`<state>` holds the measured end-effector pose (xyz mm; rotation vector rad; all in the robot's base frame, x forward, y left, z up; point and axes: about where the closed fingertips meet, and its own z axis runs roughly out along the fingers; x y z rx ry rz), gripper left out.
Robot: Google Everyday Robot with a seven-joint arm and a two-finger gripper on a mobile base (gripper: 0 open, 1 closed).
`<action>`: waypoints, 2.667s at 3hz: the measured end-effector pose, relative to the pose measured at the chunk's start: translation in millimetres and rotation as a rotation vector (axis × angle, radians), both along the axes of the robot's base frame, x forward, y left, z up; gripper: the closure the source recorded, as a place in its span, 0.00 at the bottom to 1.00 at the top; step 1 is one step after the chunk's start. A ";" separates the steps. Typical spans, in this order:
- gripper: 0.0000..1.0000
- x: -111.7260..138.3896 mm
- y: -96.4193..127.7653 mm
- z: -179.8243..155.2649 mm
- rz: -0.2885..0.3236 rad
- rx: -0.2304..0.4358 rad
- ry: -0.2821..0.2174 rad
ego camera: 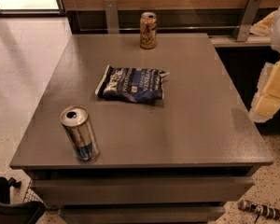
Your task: Move redbull can near orange can
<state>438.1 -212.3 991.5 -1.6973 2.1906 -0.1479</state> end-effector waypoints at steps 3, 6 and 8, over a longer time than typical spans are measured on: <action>0.00 -3.7 16.9 -23.5 0.048 0.104 -0.028; 0.00 -7.3 122.5 -65.0 0.223 0.649 -0.035; 0.00 -23.9 166.6 -83.0 0.168 0.884 -0.032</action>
Offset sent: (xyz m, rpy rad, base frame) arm -0.0057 0.0227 -0.0216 0.1017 -0.0242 0.0481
